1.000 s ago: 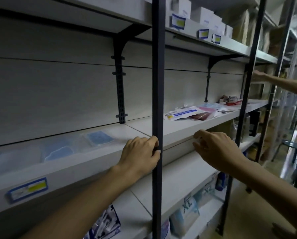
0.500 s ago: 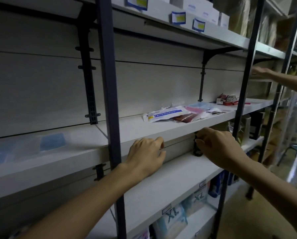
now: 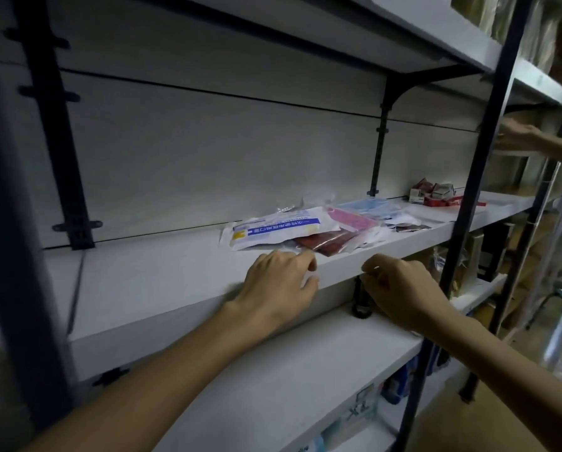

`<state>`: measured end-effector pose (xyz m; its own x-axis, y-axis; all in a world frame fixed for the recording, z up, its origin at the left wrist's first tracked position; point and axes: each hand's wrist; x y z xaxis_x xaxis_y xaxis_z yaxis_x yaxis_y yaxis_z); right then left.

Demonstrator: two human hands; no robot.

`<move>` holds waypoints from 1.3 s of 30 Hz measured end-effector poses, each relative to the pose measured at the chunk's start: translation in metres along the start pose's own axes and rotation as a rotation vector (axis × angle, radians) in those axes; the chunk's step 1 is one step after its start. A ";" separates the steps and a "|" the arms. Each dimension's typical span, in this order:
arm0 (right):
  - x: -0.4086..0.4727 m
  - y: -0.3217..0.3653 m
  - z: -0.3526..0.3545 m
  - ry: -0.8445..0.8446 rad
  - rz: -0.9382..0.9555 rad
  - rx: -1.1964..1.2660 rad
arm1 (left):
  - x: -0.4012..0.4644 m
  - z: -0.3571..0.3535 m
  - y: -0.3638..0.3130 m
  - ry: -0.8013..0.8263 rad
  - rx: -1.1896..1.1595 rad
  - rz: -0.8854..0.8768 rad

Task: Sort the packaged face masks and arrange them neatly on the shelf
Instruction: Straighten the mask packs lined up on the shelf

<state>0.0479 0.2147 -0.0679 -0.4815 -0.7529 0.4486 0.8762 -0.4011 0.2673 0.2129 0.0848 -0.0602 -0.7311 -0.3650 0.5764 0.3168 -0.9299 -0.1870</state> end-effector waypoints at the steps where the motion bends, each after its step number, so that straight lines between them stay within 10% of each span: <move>1: 0.009 -0.011 -0.001 -0.001 -0.005 0.008 | 0.012 -0.008 -0.001 -0.019 -0.008 -0.003; 27: 0.202 -0.284 0.010 -0.029 0.178 0.157 | 0.229 -0.155 -0.086 -0.202 0.163 0.173; 39: 0.308 -0.326 -0.036 -0.126 -0.042 0.202 | 0.277 -0.174 -0.064 -0.201 0.310 0.299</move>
<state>-0.3855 0.0950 -0.0473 -0.5276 -0.6616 0.5328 0.8392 -0.3085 0.4479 -0.1152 0.0348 -0.0267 -0.4582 -0.5702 0.6818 0.6833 -0.7166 -0.1400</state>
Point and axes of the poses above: each hand's wrist, its own x-axis towards the middle knuckle, its own z-axis out of the back of the hand, y = z × x, and after that the axes turned 2 degrees about -x, right-handed
